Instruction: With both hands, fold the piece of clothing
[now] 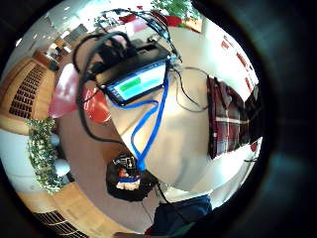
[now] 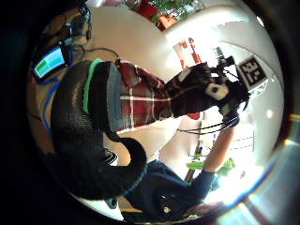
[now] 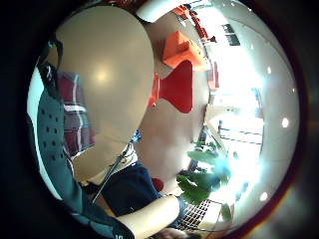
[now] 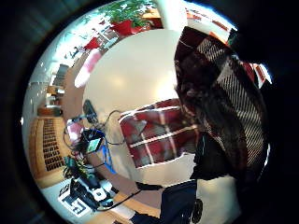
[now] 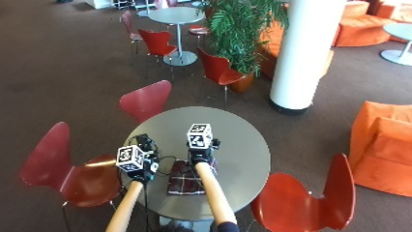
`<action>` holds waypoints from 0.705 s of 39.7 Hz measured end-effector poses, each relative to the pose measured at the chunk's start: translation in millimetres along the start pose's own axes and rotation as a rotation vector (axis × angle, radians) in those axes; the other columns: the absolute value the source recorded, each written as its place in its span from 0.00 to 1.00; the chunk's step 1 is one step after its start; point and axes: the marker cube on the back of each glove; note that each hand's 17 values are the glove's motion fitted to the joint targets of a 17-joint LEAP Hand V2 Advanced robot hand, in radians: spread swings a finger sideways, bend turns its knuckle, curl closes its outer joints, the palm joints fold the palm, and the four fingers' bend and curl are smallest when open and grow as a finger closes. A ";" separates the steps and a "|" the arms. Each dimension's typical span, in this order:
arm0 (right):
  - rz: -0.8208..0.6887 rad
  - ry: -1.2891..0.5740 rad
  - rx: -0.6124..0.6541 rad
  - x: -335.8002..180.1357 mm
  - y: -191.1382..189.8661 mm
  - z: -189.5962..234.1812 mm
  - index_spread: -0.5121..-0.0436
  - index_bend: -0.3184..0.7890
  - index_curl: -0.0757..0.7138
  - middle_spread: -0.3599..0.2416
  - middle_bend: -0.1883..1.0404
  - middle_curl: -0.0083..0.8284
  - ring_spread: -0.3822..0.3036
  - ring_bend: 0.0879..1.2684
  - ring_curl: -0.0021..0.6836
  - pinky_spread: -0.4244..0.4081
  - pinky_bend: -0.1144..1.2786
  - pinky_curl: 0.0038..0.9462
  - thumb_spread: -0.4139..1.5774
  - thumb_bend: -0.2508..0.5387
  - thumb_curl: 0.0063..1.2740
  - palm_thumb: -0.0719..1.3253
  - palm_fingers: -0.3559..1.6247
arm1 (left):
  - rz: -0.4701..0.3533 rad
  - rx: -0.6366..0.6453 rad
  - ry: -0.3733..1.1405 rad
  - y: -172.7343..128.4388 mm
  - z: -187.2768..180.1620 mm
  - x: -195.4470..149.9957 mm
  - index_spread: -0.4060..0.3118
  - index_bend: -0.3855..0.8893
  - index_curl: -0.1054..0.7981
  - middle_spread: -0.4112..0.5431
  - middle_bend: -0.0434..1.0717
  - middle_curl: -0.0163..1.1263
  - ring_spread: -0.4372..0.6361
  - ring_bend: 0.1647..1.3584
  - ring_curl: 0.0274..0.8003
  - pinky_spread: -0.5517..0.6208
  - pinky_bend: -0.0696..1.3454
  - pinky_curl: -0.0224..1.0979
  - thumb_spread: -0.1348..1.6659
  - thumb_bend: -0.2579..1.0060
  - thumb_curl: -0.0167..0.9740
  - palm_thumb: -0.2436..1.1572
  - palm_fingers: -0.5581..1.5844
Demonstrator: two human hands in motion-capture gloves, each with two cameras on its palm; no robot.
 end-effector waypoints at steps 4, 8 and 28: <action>-0.118 -0.022 -0.024 -66.3 13.9 23.4 0.57 0.17 0.24 0.21 0.59 0.67 0.18 0.66 0.74 0.08 0.66 0.47 0.46 0.27 0.51 0.72 0.73 | -0.008 0.148 0.021 6.3 -17.7 -14.7 0.47 0.57 0.55 0.63 0.19 0.22 0.81 0.23 0.31 0.78 0.22 0.30 0.83 0.25 0.29 0.37 0.34; -0.334 -0.153 -0.040 -116.6 60.4 29.3 0.61 0.14 0.14 0.24 0.54 0.65 0.19 0.69 0.74 0.06 0.73 0.49 0.55 0.25 0.48 0.67 0.68 | -0.013 0.313 0.023 17.3 -39.8 -31.8 0.46 0.62 0.58 0.61 0.19 0.23 0.79 0.21 0.30 0.77 0.19 0.29 0.84 0.27 0.31 0.42 0.37; -0.415 -0.283 0.082 -90.9 82.3 -31.0 0.60 0.32 0.12 0.36 0.47 0.59 0.28 0.55 0.63 0.21 0.69 0.43 0.72 0.29 0.39 0.62 0.59 | -0.116 0.357 -0.013 34.7 -89.3 -61.1 0.45 0.64 0.62 0.55 0.17 0.25 0.73 0.18 0.30 0.72 0.18 0.29 0.84 0.26 0.36 0.48 0.40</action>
